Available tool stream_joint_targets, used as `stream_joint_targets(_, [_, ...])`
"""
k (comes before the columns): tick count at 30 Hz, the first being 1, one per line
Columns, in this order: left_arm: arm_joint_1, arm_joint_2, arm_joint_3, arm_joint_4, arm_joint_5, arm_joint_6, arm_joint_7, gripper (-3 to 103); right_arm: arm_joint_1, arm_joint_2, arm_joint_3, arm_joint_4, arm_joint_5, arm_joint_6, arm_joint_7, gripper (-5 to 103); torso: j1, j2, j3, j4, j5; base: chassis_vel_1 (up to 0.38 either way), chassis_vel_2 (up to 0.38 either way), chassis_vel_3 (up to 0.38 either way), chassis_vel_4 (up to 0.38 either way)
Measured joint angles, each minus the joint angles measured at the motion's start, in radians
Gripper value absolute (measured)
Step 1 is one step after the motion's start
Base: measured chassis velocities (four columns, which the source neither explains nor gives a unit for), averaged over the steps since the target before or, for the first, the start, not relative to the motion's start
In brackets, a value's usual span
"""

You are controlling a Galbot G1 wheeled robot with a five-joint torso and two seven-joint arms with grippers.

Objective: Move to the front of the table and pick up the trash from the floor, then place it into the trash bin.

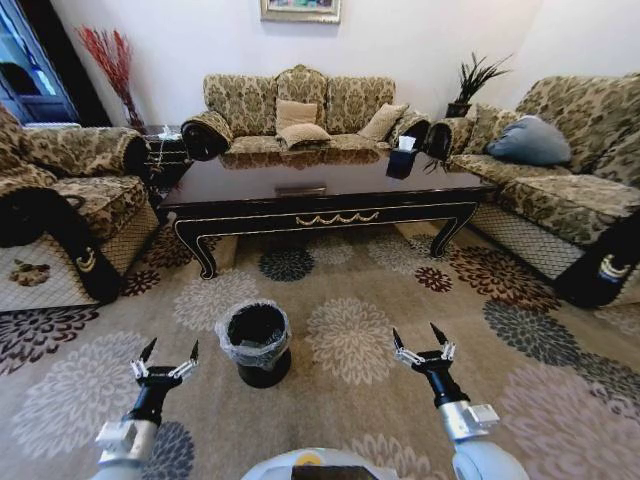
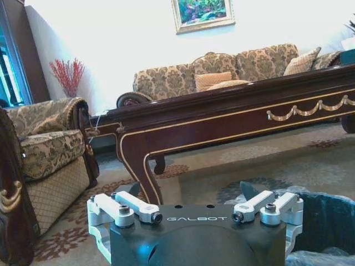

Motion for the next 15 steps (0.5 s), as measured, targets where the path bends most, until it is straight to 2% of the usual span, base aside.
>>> stream_joint_targets(6, [0.038, -0.022, 0.002, -0.026, 0.014, -0.026, 0.003, 100, -0.001, -0.002, 0.007, 0.002, 0.005, 0.0, -0.012, 100, 0.0, 0.0, 0.0, -0.0001, 0.0, 0.0, 0.0, 0.0, 0.0])
stream_joint_targets(15, [0.047, -0.032, -0.003, -0.031, 0.005, -0.029, -0.008, 100, -0.015, 0.002, 0.013, 0.02, 0.014, -0.008, -0.022, 100, 0.0, 0.0, 0.0, -0.0001, 0.0, 0.0, 0.0, 0.0, 0.0])
